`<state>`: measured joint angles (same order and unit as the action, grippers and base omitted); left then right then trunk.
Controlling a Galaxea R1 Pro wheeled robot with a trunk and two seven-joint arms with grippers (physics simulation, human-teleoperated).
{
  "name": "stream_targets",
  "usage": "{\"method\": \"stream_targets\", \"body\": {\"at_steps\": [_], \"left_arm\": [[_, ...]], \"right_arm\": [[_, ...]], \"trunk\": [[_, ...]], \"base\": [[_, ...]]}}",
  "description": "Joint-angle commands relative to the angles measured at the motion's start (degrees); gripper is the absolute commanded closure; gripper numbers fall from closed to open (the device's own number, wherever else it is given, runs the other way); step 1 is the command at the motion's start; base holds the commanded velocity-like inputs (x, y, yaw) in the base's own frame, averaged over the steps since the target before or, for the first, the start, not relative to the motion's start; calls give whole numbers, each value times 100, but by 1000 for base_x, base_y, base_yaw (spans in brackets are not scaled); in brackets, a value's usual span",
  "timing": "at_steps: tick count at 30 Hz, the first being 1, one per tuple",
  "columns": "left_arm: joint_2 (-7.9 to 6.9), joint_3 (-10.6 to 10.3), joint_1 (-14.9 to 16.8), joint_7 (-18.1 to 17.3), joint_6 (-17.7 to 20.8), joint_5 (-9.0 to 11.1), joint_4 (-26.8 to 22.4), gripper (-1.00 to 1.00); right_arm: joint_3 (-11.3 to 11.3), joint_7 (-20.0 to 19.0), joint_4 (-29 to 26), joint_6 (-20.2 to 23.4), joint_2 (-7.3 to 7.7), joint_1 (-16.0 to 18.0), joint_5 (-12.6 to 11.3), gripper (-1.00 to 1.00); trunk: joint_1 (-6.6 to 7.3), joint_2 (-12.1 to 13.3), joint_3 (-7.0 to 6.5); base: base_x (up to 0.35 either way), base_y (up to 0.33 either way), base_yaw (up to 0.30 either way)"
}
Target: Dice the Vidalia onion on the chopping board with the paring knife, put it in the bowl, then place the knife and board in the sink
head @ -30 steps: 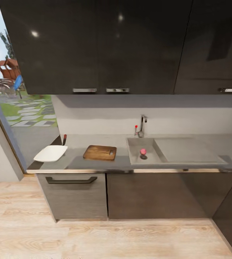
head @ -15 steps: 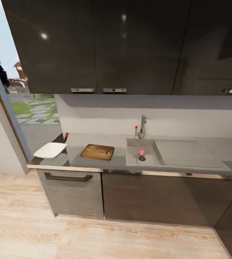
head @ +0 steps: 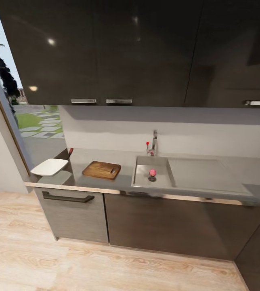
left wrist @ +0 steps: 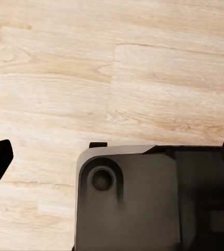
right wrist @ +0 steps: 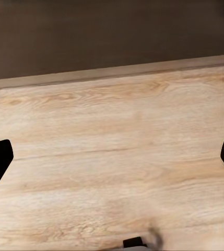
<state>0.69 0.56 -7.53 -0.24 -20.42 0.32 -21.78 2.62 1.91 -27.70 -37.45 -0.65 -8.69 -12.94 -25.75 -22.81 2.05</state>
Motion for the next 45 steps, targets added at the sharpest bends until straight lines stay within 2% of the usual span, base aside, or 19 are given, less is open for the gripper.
{"method": "stream_targets", "body": {"at_steps": [1, 14, 23, 45], "left_arm": [[1, 6, -3, -2, -6, 3, -11, -100], [-3, 6, -3, -2, -6, 3, -12, -100], [-73, 6, -3, -2, -10, 11, -19, -100], [-78, 6, -3, -2, -11, 9, -28, -100]], "right_arm": [[28, 20, -8, -8, 3, -1, -33, -100], [28, 20, -8, -8, 3, -1, -33, -100], [28, 20, -8, -3, 3, -1, -33, -100], [21, 20, -8, 1, 8, -1, -33, -100]], "trunk": [[-4, -11, 10], [-4, -11, -38], [-4, -11, -48], [-4, -11, -83]], "base": [[0, -320, 4], [0, -289, -119], [0, -27, -34], [0, 0, -50]]}}
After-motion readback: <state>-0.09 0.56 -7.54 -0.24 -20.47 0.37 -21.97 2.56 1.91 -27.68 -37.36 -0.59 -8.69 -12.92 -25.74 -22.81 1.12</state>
